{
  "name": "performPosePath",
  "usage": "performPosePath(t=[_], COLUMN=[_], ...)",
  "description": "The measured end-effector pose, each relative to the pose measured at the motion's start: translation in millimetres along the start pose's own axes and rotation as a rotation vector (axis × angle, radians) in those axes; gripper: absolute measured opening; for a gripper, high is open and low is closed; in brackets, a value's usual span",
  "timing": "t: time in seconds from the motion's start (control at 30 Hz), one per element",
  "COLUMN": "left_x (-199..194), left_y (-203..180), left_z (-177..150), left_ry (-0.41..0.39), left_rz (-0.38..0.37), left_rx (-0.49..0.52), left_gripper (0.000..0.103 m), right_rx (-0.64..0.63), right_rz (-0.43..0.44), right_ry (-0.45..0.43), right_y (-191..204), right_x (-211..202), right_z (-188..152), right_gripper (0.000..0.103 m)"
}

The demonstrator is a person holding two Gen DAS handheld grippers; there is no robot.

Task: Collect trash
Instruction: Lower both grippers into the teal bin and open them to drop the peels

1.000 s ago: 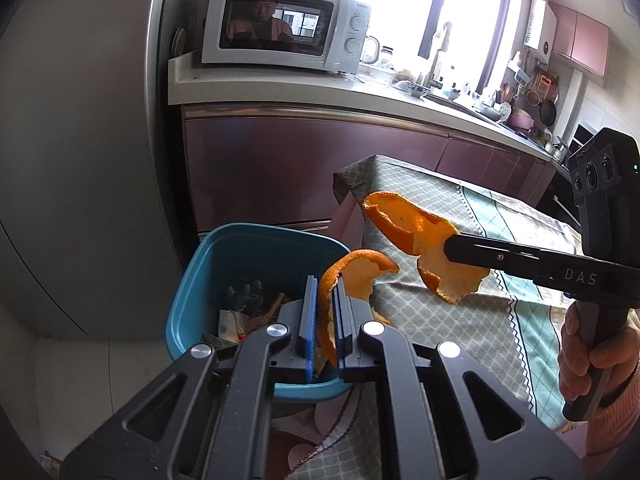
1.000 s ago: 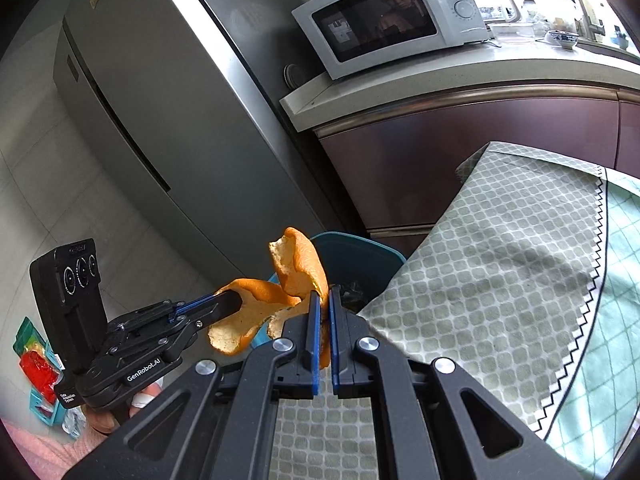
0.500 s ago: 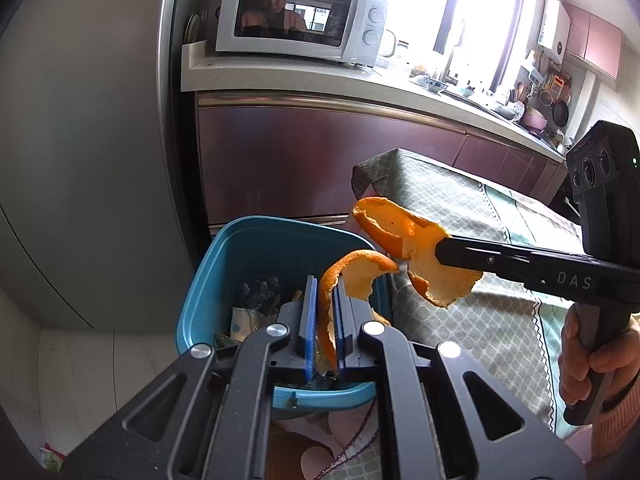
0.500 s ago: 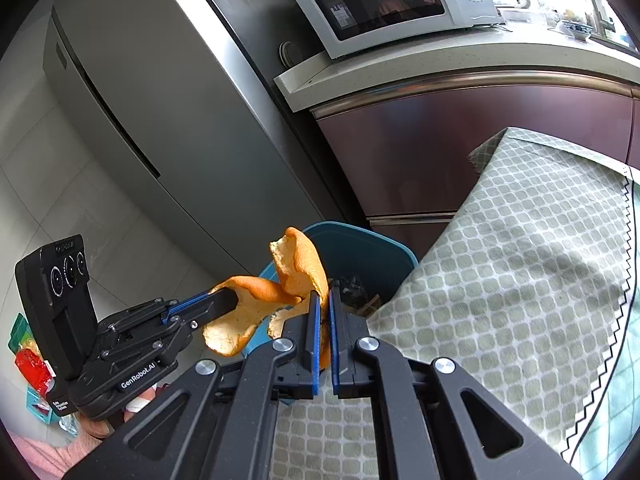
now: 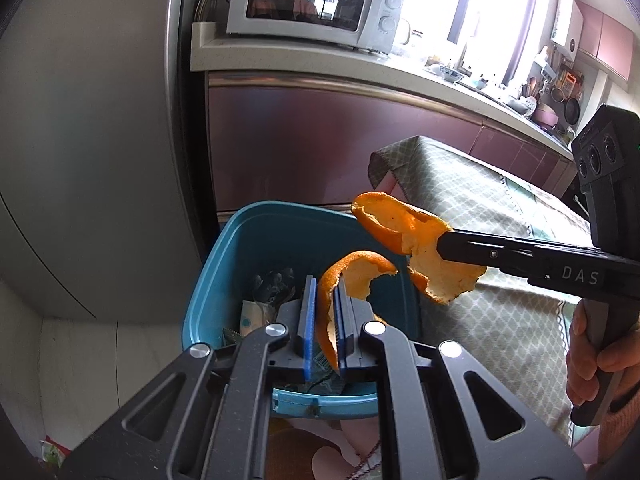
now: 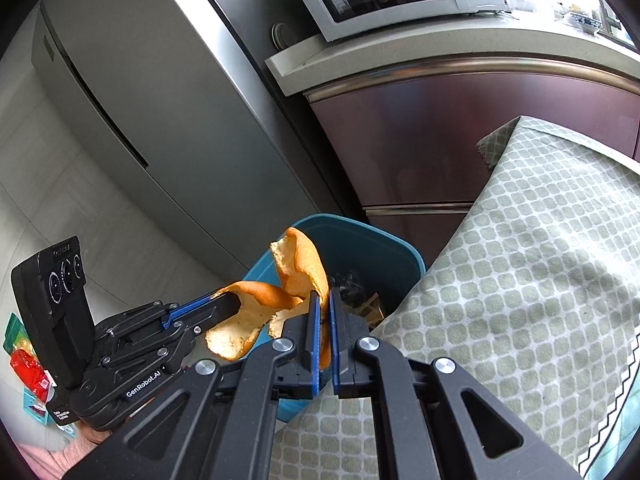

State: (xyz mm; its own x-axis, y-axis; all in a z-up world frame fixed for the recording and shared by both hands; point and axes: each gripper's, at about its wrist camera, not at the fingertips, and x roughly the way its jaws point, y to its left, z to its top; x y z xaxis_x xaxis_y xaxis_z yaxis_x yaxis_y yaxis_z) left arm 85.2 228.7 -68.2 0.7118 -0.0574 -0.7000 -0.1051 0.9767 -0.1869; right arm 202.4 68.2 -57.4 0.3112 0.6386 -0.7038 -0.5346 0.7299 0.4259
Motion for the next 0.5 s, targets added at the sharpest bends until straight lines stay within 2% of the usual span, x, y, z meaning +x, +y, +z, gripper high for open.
performPosePath(t=[0.5], left_x=[49], left_y=[7], left_z=[-3], left_ry=[0.068], left_rz=[0.028], left_rx=[-0.025], left_gripper=[0.01], right_rx=[-0.025], right_rz=[-0.055], right_ry=[0.074], right_y=[9], right_x=[38], right_z=[6], right_gripper=[0.009])
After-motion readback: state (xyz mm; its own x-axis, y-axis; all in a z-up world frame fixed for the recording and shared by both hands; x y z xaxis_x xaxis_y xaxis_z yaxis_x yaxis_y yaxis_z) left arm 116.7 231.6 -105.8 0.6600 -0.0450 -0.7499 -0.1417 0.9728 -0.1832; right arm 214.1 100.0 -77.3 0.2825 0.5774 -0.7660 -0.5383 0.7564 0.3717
